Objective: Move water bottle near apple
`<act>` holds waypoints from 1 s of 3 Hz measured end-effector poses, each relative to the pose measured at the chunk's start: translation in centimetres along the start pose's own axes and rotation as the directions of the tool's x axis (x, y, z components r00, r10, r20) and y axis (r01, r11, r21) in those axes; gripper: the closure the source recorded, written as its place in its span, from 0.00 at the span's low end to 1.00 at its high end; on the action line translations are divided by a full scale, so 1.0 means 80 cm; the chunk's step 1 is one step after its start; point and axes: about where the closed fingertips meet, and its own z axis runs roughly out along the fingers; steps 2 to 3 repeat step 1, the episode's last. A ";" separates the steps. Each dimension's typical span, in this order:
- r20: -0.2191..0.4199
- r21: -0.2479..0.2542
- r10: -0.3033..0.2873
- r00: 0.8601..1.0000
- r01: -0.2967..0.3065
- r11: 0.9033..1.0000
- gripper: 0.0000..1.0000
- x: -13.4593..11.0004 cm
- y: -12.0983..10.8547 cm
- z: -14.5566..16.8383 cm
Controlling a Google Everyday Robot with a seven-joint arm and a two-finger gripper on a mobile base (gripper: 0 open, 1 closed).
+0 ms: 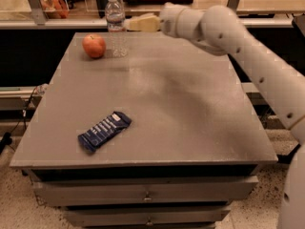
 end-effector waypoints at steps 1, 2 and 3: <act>0.003 0.033 -0.011 1.000 0.011 0.999 0.00 -0.004 -0.026 -0.032; 0.003 0.033 -0.011 1.000 0.011 0.999 0.00 -0.004 -0.026 -0.032; 0.003 0.033 -0.011 1.000 0.011 0.999 0.00 -0.004 -0.026 -0.032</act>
Offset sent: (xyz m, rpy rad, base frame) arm 0.0000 0.0000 0.0000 0.0000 0.0000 0.0000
